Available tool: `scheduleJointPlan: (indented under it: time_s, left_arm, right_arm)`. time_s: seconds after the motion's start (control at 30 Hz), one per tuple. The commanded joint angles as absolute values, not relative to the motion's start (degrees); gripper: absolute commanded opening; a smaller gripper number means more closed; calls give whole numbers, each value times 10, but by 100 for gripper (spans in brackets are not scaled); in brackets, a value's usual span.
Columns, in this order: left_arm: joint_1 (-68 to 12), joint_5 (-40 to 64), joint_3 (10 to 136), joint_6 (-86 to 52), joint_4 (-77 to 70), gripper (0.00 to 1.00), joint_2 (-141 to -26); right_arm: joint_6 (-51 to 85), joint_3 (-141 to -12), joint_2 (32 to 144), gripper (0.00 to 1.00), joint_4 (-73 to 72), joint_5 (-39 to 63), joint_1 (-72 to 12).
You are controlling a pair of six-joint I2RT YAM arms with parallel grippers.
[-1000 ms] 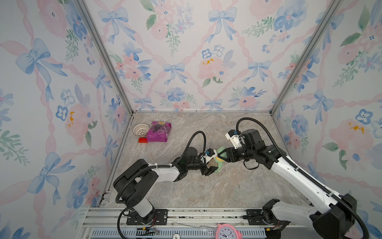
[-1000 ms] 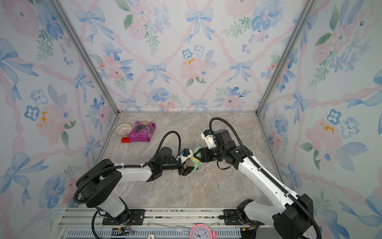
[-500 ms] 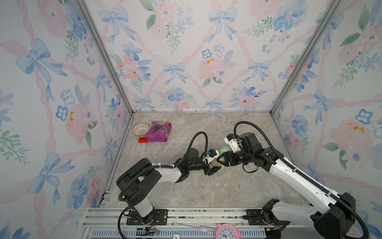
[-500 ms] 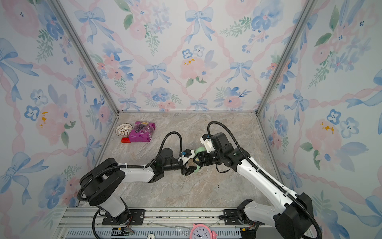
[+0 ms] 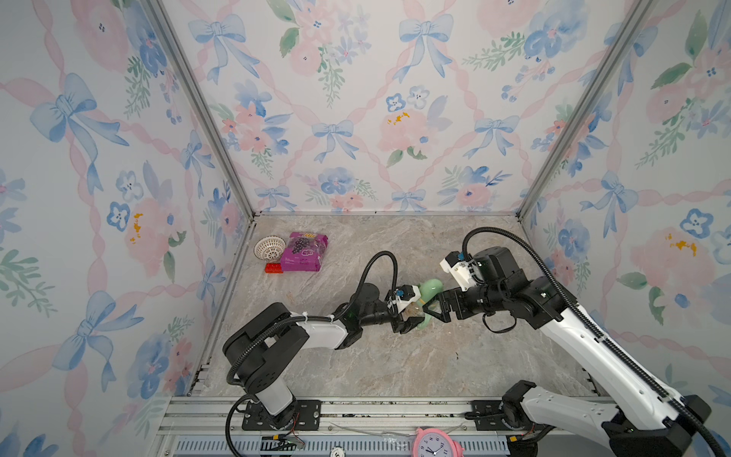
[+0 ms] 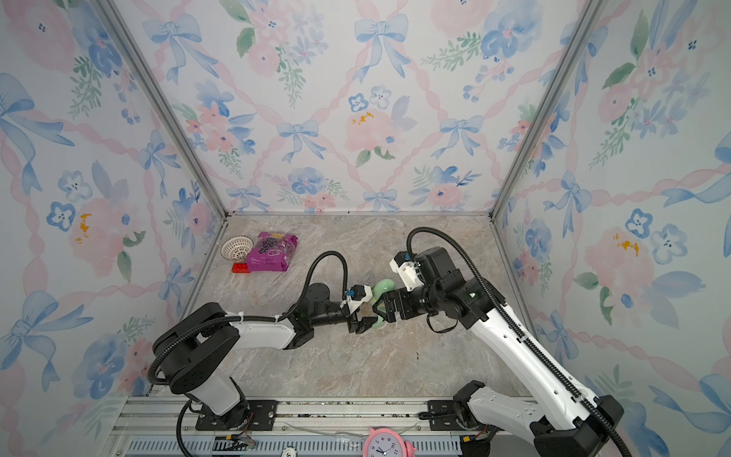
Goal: Assemble the baby bottles
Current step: Close the lid on the baby bottle.
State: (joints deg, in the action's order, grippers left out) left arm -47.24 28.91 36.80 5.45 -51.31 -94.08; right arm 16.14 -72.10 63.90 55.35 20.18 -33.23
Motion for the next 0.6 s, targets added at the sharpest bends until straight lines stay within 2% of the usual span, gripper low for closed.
scheduleJointPlan:
  time_s: [0.0, 0.07, 0.27, 0.57]
  left_arm:
    - [-475, 304, 361, 78, -546, 0, -944]
    - [-476, 301, 356, 83, -547, 0, -943]
    - [-479, 287, 349, 97, -547, 0, -943]
    - [-481, 270, 348, 105, -546, 0, -945]
  right_arm:
    - [118, -782, 660, 98, 645, 216, -294]
    - [134, -812, 678, 97, 642, 249, -270]
    - [171, -894, 771, 96, 690, 228, -273]
    - [195, -882, 812, 96, 685, 215, -288]
